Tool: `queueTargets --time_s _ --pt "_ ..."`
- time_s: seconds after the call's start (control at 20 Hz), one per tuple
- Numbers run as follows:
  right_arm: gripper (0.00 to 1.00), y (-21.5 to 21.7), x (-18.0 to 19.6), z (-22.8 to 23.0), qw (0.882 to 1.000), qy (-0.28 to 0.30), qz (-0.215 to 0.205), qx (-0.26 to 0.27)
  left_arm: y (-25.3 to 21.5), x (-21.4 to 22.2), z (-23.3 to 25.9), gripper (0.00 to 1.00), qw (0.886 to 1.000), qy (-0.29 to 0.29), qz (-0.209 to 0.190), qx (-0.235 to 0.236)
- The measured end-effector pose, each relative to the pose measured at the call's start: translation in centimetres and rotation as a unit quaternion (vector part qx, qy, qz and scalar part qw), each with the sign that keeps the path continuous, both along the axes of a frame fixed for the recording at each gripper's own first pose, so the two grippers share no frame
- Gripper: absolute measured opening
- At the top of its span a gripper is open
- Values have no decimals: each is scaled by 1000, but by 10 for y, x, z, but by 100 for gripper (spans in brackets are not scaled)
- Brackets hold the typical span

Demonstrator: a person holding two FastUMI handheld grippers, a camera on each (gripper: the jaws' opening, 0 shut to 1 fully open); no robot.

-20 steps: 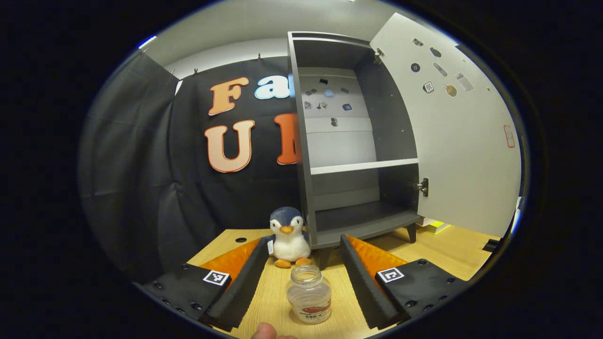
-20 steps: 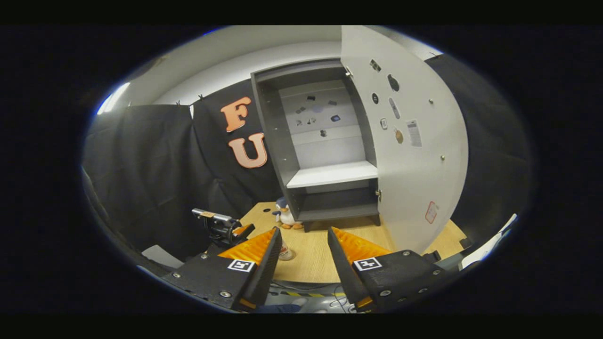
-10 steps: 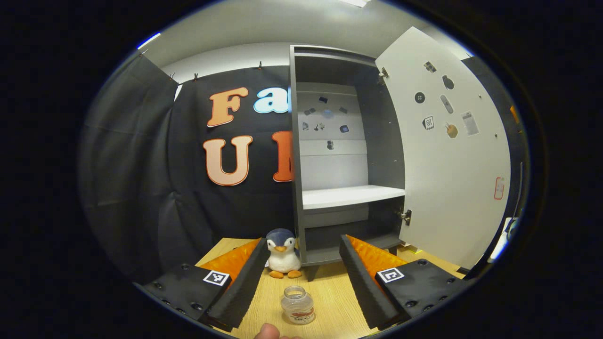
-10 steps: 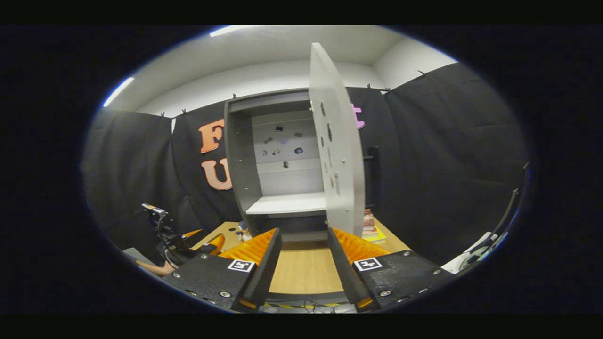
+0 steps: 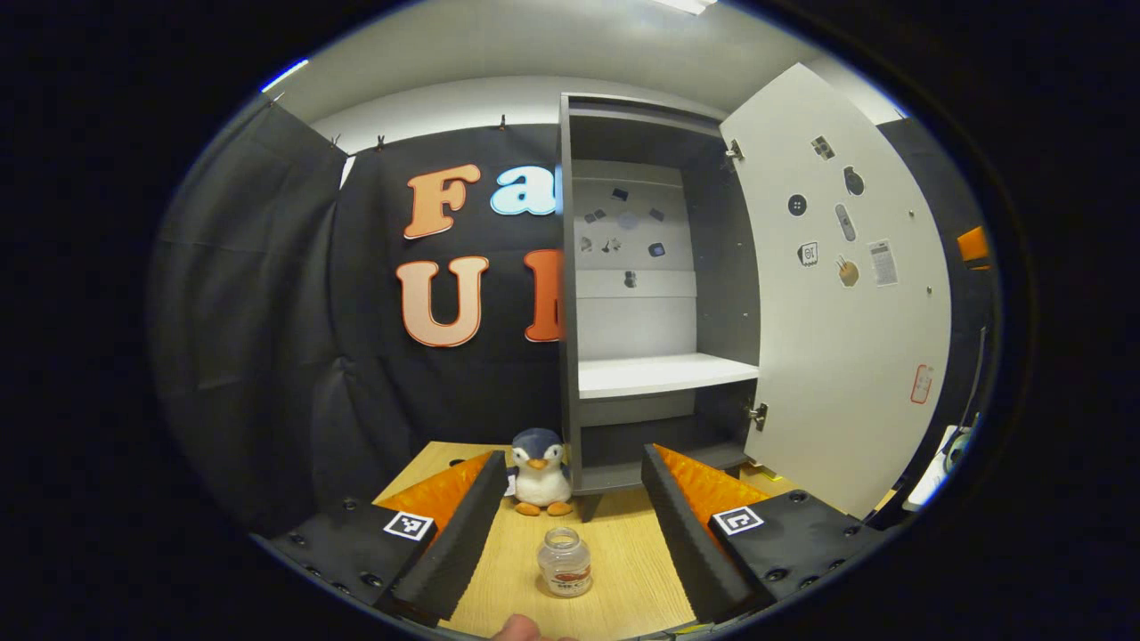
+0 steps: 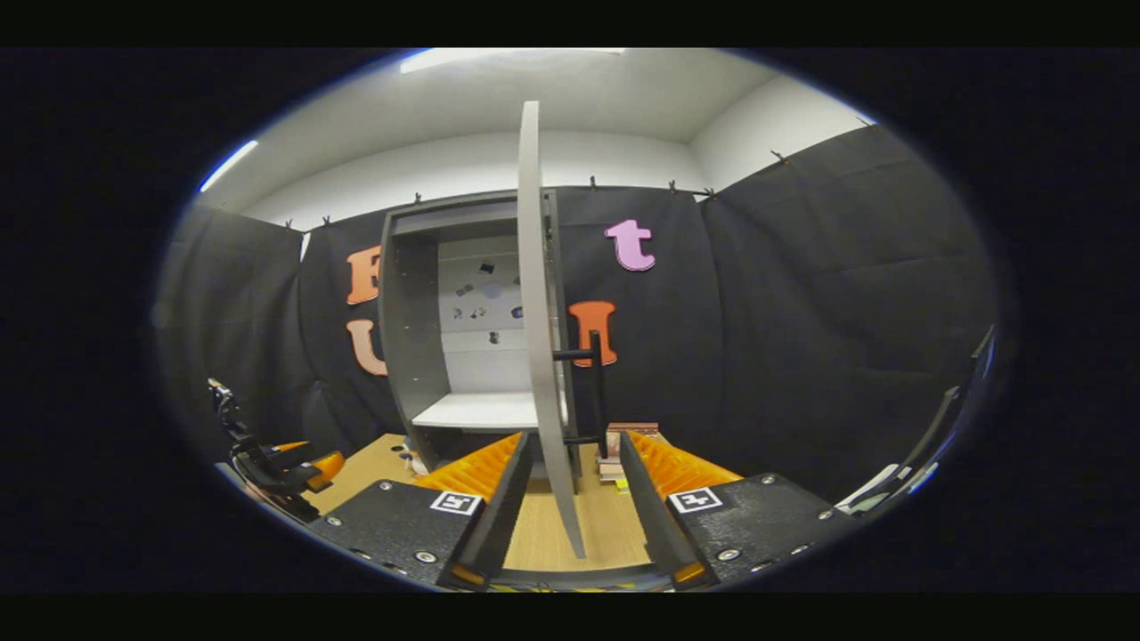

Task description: Open the cabinet door with the right hand, grasp the bottle in the cabinet with the left hand and place it on the coaster, then close the cabinet door with the right hand.

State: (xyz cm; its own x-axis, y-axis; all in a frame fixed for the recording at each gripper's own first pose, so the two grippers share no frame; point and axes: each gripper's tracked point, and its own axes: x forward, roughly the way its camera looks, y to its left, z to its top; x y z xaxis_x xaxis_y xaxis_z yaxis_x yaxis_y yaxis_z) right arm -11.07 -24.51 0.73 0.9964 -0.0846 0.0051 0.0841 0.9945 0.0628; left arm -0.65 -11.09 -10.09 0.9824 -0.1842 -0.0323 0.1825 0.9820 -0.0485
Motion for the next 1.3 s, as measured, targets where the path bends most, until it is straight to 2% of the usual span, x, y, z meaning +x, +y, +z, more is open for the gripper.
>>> queueTargets --time_s 0.05,0.1,0.15,0.55,0.6,0.7,0.75,0.8,1.1,1.3 --pt "66 -5 5 -3 1000 2 0 1 3 -1 2 98 1000 -1 3 1" --pt "58 -8 12 -4 1000 3 4 4 4 0 3 98 1000 -1 3 1" --pt "62 -12 19 -5 1000 3 6 9 5 0 4 98 1000 2 2 2" --pt "66 -30 58 -28 999 19 22 22 11 -2 0 98 1000 7 5 16" --pt "62 -30 59 -29 999 21 23 20 12 -1 -1 98 1000 9 4 16" --pt "72 -28 60 -27 999 18 25 22 16 0 1 98 1000 8 9 16" --pt "68 -28 58 -27 999 17 26 24 17 2 1 96 1000 8 10 15" --pt "68 -28 59 -28 999 17 25 26 18 4 -1 98 1000 9 12 16" --pt "68 -13 59 -28 999 18 36 17 18 8 3 98 1000 7 17 17" --pt "68 16 64 -28 998 14 63 16 21 10 4 100 1000 5 18 19"
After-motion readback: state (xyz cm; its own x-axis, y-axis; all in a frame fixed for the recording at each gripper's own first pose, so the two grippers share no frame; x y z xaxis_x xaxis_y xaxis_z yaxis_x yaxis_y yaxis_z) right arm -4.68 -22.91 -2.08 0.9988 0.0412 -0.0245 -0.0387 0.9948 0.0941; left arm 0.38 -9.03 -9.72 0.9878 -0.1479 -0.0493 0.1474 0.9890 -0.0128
